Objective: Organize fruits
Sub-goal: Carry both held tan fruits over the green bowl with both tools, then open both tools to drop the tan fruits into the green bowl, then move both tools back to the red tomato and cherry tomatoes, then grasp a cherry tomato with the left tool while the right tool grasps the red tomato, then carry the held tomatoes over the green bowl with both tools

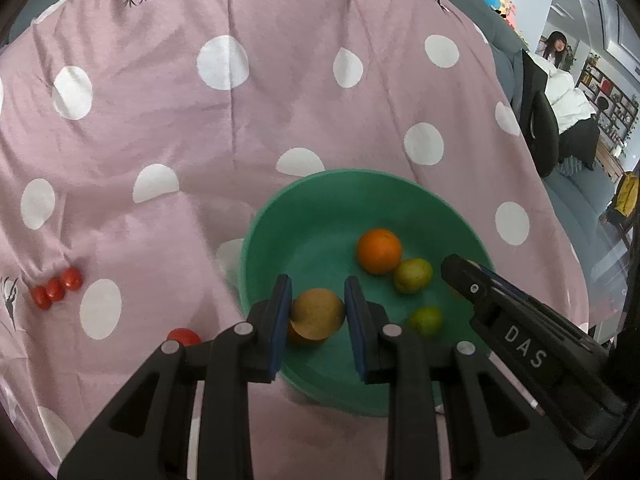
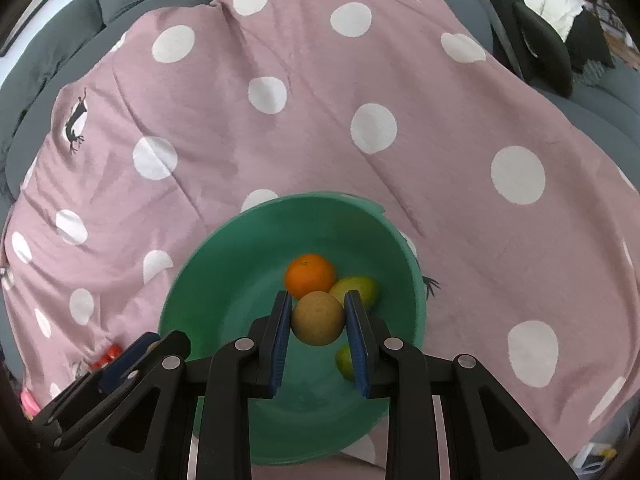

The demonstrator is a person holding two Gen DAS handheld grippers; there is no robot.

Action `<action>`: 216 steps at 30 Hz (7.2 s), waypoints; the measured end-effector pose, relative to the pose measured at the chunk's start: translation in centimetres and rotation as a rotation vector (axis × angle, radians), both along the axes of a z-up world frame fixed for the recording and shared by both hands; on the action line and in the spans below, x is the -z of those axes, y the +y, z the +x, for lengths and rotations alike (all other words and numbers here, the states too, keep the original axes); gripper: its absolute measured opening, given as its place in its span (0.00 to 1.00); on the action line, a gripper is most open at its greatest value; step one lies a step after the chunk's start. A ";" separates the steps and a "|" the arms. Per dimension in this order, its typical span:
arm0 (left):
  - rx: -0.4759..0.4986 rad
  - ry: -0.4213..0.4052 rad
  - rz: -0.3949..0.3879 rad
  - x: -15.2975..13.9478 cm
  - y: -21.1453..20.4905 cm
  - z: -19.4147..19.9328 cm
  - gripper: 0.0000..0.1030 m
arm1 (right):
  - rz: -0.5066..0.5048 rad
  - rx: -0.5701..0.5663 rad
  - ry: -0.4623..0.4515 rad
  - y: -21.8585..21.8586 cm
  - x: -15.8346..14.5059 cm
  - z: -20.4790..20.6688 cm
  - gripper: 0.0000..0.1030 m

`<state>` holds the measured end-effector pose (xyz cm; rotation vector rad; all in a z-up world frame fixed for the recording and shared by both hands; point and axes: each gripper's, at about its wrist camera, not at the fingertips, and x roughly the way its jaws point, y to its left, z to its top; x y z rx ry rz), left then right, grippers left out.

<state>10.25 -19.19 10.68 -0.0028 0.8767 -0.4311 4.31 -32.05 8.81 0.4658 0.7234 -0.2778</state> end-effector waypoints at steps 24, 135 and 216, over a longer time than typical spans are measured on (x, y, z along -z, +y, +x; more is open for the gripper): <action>0.096 0.042 -0.021 1.8 -2.6 -0.3 0.26 | -0.015 0.054 0.035 -0.8 0.5 0.1 0.28; -0.639 0.109 -0.169 2.1 26.9 1.5 0.68 | -0.138 -0.555 0.125 19.8 2.3 6.0 0.37; -0.074 0.050 0.105 0.1 3.1 0.2 0.26 | -0.079 -0.110 0.060 3.3 0.3 3.3 0.32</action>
